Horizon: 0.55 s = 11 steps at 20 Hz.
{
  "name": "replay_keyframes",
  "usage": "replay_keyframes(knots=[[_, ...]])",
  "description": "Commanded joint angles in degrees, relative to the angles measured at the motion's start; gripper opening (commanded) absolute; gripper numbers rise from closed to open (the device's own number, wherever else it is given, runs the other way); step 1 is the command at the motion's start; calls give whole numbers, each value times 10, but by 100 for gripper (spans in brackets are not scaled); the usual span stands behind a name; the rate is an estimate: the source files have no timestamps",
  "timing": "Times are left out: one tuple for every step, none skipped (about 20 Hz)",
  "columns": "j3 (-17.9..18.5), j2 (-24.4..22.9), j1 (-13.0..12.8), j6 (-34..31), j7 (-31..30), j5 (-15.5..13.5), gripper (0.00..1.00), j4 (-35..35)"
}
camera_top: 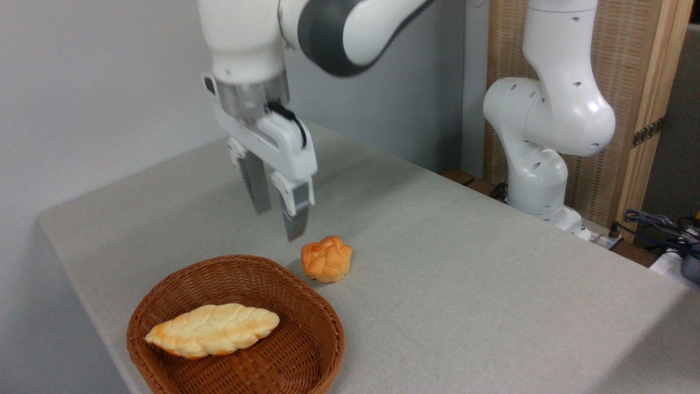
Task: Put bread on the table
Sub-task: 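Open the gripper and raise it away from the bun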
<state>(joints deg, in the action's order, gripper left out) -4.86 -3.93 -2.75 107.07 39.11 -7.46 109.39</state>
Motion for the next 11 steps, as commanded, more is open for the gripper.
replay_keyframes(knots=[[11,2,3,2,4,11,100,-54],[16,5,5,2,5,16,100,-56],[25,5,4,2,7,20,100,-56],[27,5,4,2,9,24,100,-56],[27,5,4,3,10,27,100,-57],[28,5,4,3,10,31,100,-57],[28,5,5,3,10,32,100,-56],[36,5,5,3,9,31,100,-57],[45,5,5,4,8,29,100,-58],[48,4,5,3,8,31,100,-60],[48,4,4,4,9,30,100,-60]])
